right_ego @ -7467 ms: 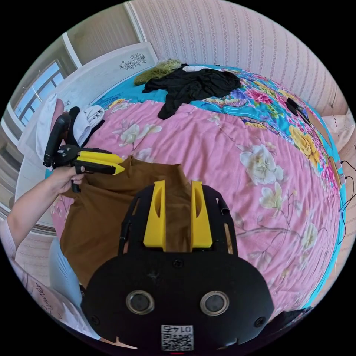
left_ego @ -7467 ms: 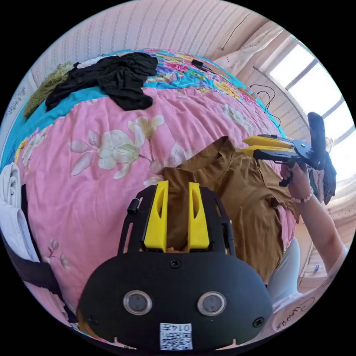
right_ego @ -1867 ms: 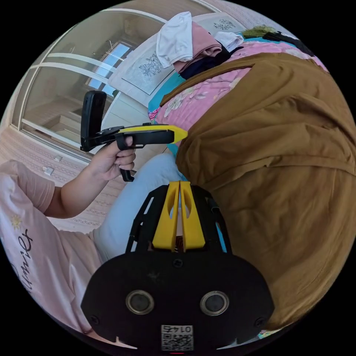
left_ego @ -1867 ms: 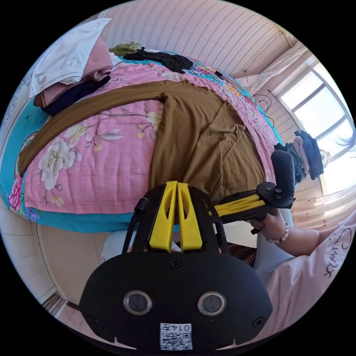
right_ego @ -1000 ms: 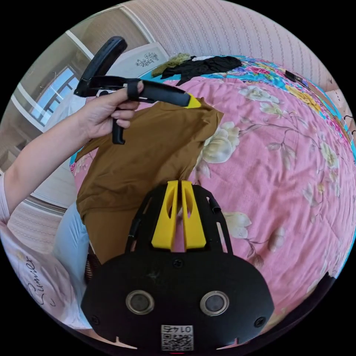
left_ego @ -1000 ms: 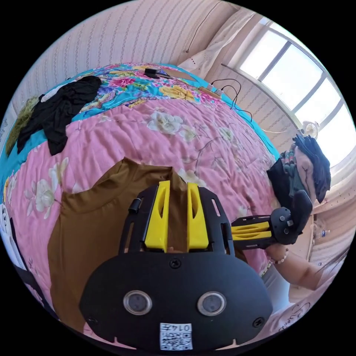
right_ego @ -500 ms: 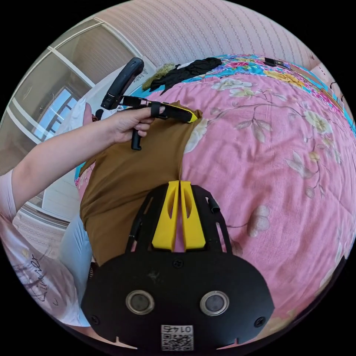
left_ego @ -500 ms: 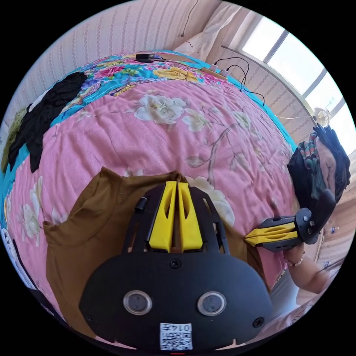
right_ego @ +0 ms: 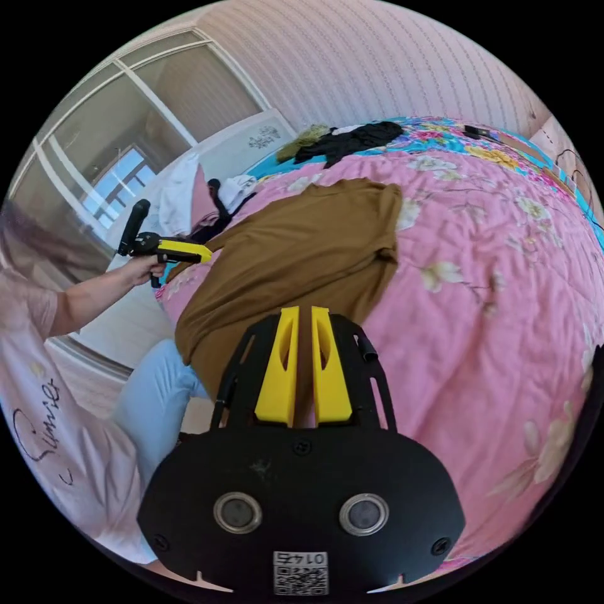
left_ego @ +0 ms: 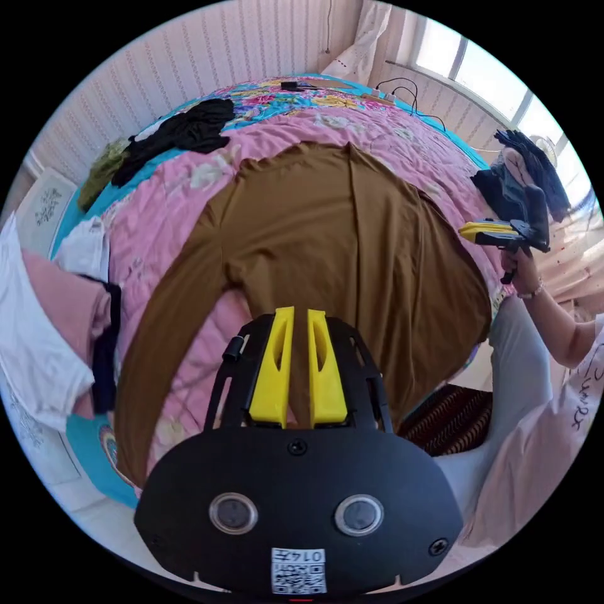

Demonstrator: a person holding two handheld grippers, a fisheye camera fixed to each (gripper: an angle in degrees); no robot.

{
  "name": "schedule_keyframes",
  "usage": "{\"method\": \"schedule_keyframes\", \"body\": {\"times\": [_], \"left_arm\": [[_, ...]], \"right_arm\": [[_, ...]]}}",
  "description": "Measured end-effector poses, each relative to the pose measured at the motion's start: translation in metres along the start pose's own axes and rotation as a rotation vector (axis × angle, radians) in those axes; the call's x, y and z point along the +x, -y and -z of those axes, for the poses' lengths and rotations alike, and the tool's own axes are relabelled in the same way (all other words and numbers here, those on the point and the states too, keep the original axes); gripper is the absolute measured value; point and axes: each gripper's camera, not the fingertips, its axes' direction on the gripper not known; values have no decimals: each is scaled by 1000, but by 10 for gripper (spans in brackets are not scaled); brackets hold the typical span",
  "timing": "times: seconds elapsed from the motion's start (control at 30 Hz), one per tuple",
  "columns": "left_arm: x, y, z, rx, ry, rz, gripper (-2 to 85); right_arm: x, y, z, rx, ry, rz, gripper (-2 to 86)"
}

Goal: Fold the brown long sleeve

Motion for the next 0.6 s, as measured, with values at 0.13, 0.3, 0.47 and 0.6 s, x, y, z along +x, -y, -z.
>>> {"method": "schedule_keyframes", "body": {"times": [0.13,0.3,0.47,0.6], "left_arm": [[27,-125,25,-7,-118,124,52],[23,-158,21,-15,-146,206,56],[14,-149,39,-62,-142,152,-1],[1,-150,64,-37,-170,147,-8]], "right_arm": [[-137,-57,-93,-214,363,120,38],[-229,-96,-190,-366,302,161,43],[-244,-115,-240,-403,230,82,6],[-264,-135,-240,-394,230,98,-1]]}}
